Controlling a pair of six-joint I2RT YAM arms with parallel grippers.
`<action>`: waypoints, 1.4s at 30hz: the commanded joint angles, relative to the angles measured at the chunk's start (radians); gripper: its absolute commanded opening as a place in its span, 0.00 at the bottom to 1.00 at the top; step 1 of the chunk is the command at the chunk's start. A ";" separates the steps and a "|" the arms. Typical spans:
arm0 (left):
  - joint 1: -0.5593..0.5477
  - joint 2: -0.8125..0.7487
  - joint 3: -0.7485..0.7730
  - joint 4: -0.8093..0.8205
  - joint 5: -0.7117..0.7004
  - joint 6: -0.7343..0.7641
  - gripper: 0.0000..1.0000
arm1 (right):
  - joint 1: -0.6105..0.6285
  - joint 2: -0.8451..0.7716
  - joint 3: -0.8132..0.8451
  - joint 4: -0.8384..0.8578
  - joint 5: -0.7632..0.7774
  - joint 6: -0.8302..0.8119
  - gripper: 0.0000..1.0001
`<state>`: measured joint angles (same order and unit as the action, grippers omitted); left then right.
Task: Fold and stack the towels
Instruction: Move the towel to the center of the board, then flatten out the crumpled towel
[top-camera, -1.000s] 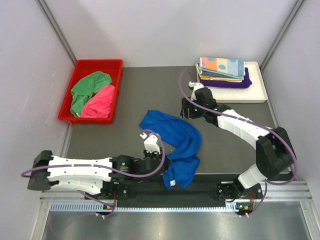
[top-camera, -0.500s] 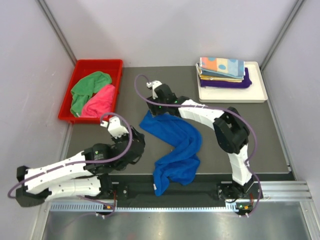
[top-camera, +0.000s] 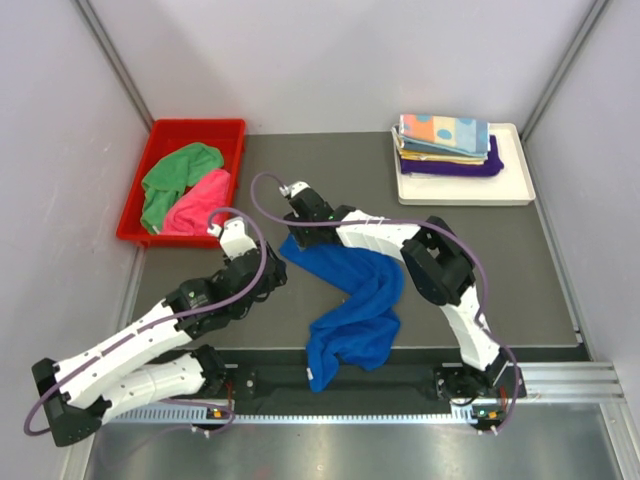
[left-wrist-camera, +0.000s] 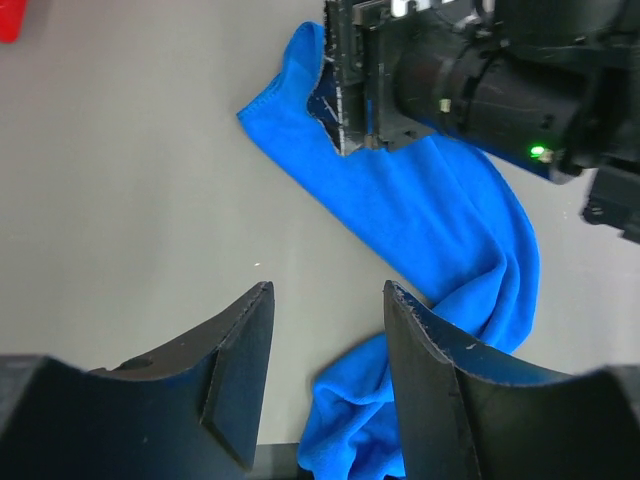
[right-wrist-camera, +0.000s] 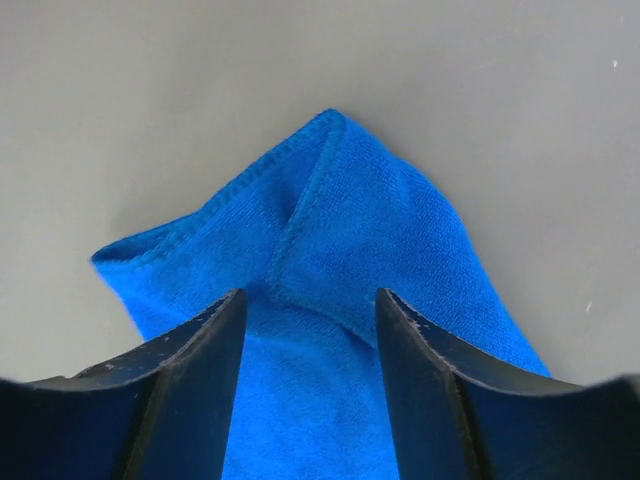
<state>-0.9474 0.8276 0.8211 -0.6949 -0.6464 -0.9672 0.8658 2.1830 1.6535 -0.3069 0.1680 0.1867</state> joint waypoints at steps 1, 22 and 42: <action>0.028 -0.016 -0.017 0.084 0.056 0.053 0.53 | 0.018 0.021 0.063 -0.011 0.059 0.019 0.52; 0.055 -0.056 -0.060 0.081 0.097 0.055 0.52 | 0.006 0.001 0.065 0.055 0.110 0.049 0.21; 0.153 0.119 -0.066 0.277 0.212 0.090 0.53 | -0.163 -0.334 -0.208 0.083 0.067 0.097 0.00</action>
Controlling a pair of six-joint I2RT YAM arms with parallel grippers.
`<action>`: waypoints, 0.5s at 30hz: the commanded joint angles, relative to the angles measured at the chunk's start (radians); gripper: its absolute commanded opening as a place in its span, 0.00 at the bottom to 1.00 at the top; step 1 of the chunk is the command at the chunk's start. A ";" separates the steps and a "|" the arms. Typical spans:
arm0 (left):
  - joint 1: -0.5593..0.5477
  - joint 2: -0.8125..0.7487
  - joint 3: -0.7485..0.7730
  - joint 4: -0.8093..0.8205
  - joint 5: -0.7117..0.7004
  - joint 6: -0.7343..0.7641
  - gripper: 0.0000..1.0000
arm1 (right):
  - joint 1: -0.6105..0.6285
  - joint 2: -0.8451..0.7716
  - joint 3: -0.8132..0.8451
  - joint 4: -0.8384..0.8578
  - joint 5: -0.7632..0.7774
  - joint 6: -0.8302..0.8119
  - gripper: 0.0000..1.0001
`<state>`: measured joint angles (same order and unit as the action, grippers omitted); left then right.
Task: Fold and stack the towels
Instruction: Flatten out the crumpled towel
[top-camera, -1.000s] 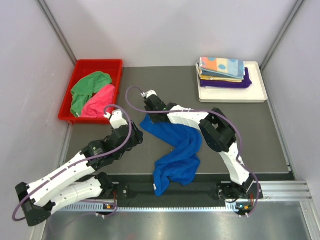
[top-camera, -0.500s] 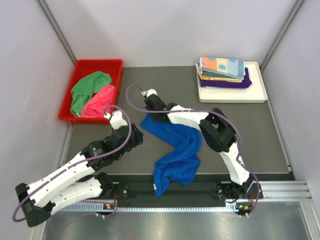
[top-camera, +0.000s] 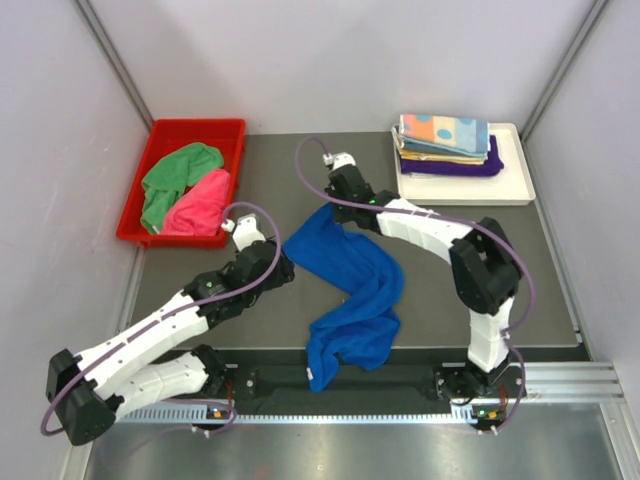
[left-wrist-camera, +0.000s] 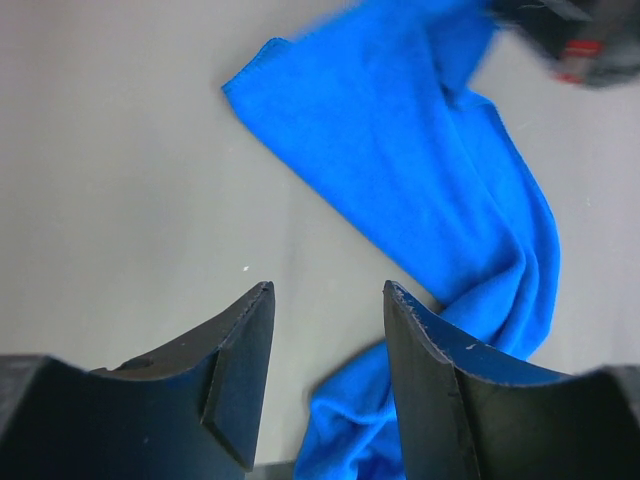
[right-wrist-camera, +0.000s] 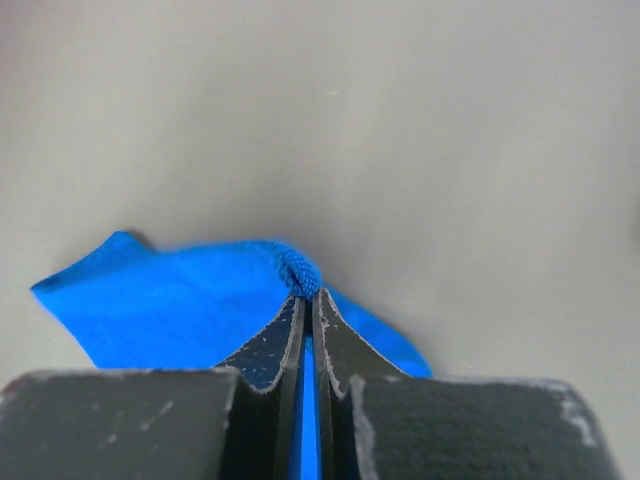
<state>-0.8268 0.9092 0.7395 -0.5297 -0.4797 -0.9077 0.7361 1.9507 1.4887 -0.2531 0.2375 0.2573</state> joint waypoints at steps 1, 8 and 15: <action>0.043 0.069 0.027 0.128 0.068 0.039 0.52 | -0.046 -0.139 -0.082 0.028 -0.003 0.030 0.00; 0.135 0.252 0.106 0.272 0.139 0.093 0.52 | -0.174 -0.295 -0.246 0.012 0.020 0.028 0.00; 0.259 0.500 0.239 0.361 0.295 0.165 0.52 | -0.245 -0.293 -0.281 -0.015 0.026 -0.021 0.00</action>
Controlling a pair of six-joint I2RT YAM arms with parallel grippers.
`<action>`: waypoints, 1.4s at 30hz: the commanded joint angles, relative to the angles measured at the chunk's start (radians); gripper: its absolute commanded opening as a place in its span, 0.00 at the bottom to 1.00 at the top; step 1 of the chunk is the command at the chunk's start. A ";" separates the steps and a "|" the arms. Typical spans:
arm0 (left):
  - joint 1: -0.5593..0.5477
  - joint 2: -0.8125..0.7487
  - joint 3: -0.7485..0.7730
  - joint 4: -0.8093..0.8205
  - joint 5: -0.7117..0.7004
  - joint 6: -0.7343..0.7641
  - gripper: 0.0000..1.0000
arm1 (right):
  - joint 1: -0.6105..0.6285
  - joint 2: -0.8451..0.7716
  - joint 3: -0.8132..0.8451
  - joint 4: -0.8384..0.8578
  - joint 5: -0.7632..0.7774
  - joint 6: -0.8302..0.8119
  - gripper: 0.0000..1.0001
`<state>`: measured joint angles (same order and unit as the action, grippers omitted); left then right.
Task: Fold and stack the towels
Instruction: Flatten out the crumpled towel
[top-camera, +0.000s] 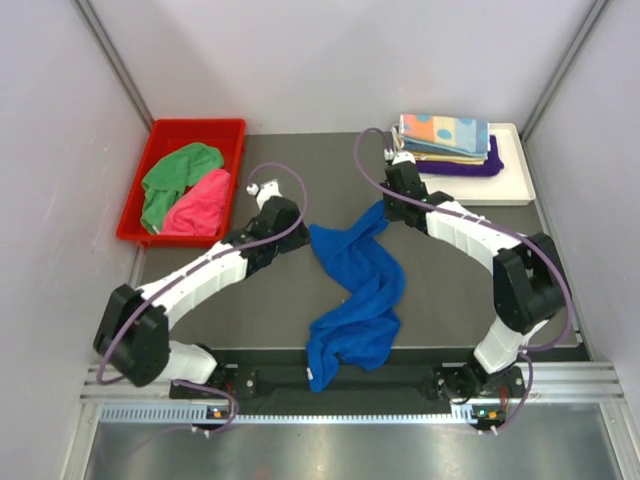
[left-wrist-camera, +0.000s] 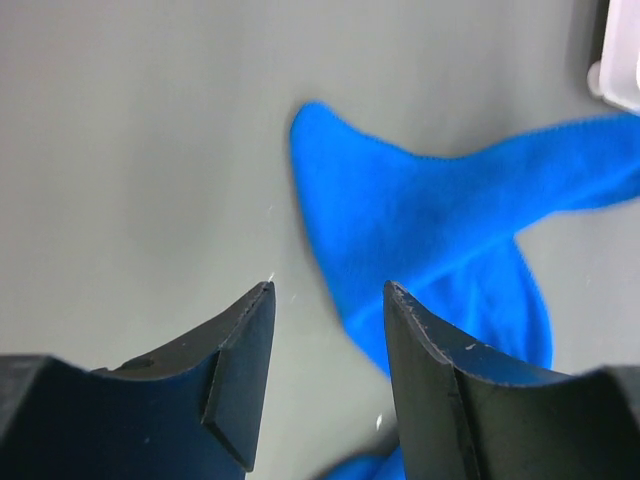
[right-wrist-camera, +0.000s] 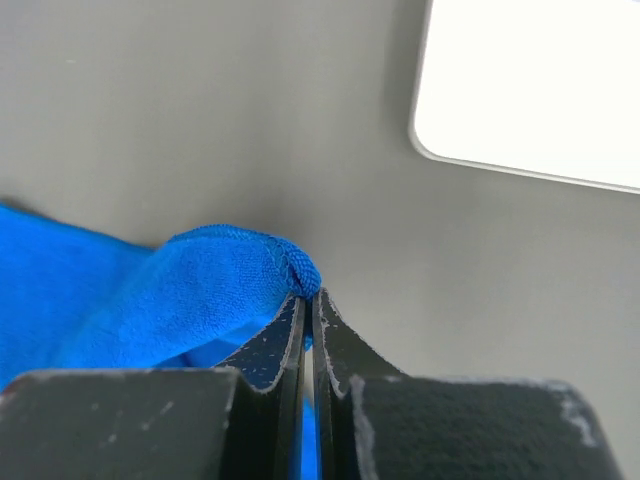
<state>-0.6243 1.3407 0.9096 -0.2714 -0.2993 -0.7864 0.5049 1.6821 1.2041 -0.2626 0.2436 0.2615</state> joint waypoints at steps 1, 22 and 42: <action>0.070 0.127 0.104 0.107 0.133 0.058 0.52 | -0.026 -0.010 0.005 -0.010 0.035 -0.027 0.00; 0.152 0.736 0.680 -0.256 0.255 0.395 0.57 | -0.115 0.010 -0.024 0.003 -0.050 0.001 0.00; 0.136 0.810 0.644 -0.216 0.266 0.368 0.52 | -0.141 -0.010 -0.046 0.019 -0.086 0.007 0.00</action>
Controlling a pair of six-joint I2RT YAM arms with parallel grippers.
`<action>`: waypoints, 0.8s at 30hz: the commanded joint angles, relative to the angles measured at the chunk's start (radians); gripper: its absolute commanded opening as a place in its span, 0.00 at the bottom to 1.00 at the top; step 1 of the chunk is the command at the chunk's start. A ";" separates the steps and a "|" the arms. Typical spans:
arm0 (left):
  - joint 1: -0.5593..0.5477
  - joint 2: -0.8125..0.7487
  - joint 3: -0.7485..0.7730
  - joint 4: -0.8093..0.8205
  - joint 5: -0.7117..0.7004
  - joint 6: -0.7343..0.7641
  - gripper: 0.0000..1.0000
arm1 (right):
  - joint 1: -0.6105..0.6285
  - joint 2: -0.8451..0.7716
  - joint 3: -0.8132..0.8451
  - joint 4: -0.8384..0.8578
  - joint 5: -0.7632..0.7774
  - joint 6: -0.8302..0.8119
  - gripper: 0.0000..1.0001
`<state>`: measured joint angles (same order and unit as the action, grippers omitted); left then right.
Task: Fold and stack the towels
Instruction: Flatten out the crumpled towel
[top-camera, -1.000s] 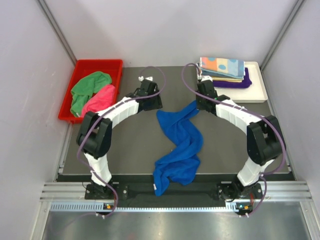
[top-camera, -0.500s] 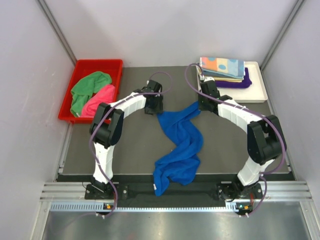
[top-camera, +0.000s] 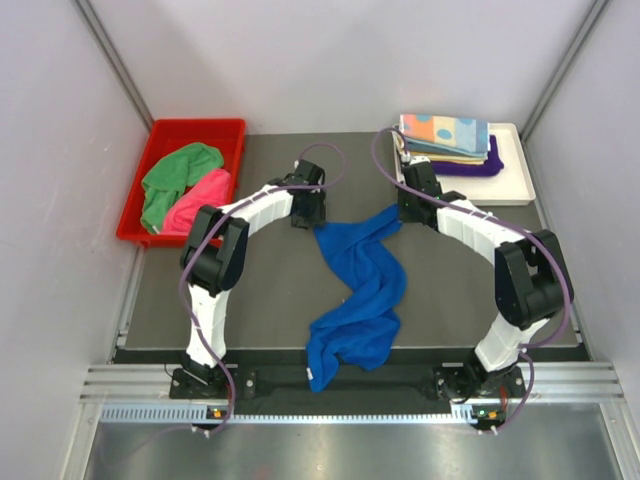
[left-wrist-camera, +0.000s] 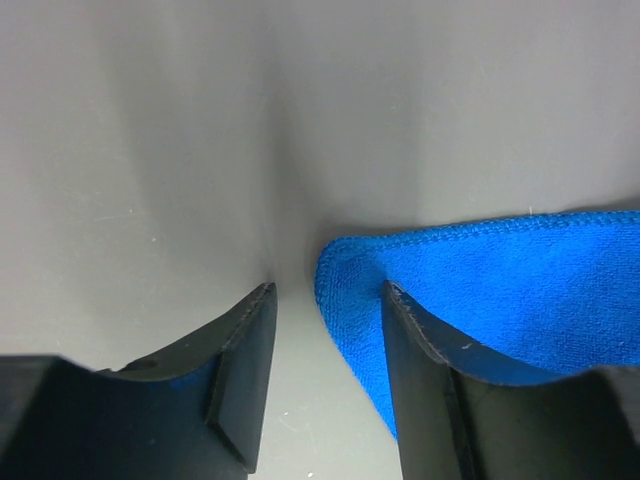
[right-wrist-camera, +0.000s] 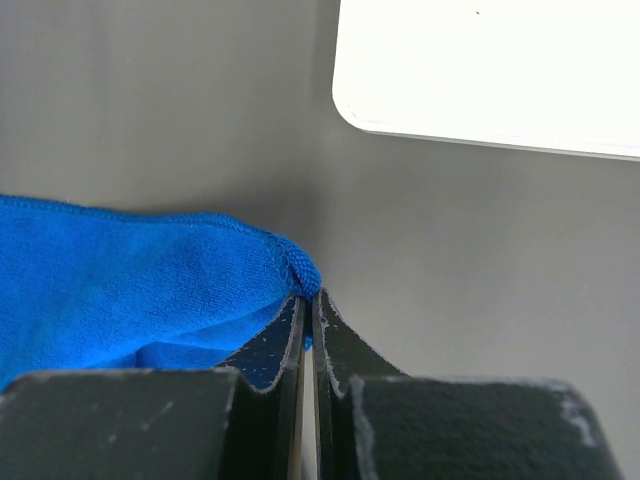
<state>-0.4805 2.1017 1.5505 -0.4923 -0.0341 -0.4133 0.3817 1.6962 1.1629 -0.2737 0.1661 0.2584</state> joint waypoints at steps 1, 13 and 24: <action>-0.007 0.052 0.005 0.006 0.002 -0.005 0.51 | -0.020 -0.027 -0.005 0.030 -0.008 0.010 0.00; -0.035 0.081 0.016 0.023 -0.016 -0.012 0.45 | -0.030 -0.036 -0.014 0.036 -0.025 0.012 0.00; -0.038 -0.018 0.011 -0.025 -0.122 -0.010 0.00 | -0.037 -0.075 -0.009 0.037 -0.053 0.012 0.00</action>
<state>-0.5129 2.1288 1.5745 -0.4484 -0.0879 -0.4313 0.3592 1.6936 1.1515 -0.2703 0.1352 0.2596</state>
